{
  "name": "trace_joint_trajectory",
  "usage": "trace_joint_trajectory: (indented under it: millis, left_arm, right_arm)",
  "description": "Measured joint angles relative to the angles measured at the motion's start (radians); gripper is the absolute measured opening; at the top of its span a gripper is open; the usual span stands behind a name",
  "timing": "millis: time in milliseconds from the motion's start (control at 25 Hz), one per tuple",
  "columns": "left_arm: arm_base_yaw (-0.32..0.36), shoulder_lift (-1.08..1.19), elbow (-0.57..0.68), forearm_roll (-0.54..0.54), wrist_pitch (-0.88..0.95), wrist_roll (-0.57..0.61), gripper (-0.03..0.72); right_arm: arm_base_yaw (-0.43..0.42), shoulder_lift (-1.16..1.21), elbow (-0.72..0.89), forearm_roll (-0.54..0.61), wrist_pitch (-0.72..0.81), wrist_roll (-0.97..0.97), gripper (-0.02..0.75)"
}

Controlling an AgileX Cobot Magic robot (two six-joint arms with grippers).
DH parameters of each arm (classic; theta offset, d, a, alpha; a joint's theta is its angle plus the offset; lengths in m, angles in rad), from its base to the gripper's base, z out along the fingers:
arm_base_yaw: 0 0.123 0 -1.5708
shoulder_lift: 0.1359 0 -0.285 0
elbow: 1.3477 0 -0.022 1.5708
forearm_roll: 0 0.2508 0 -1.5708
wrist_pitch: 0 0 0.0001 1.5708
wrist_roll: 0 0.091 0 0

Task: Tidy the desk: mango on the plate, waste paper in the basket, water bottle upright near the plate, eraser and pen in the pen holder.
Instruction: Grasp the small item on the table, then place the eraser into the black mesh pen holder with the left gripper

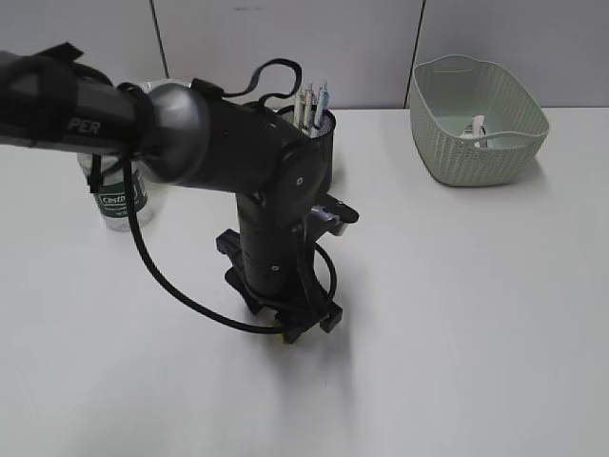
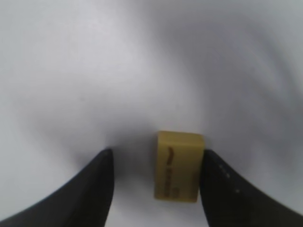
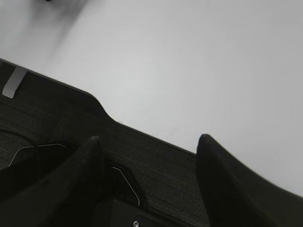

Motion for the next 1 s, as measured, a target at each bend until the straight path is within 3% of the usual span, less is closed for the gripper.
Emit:
trace_joint_trajectory:
  millis: [160, 320, 680, 1000]
  left_arm:
    - [0.0, 0.003, -0.003, -0.015, 0.013, 0.0, 0.387]
    - [-0.001, 0.005, -0.003, -0.025, 0.013, 0.0, 0.211]
    - [-0.003, -0.014, -0.062, 0.009, 0.103, 0.0, 0.202]
    - [0.045, -0.061, -0.374, 0.092, 0.125, 0.0, 0.202]
  right_arm:
    - [0.0, 0.0, 0.0, 0.0, 0.0, 0.0, 0.488]
    - [0.0, 0.0, 0.0, 0.0, 0.0, -0.001, 0.487]
    - [0.0, 0.0, 0.0, 0.0, 0.0, -0.001, 0.487]
    - [0.0, 0.0, 0.0, 0.0, 0.0, -0.001, 0.487]
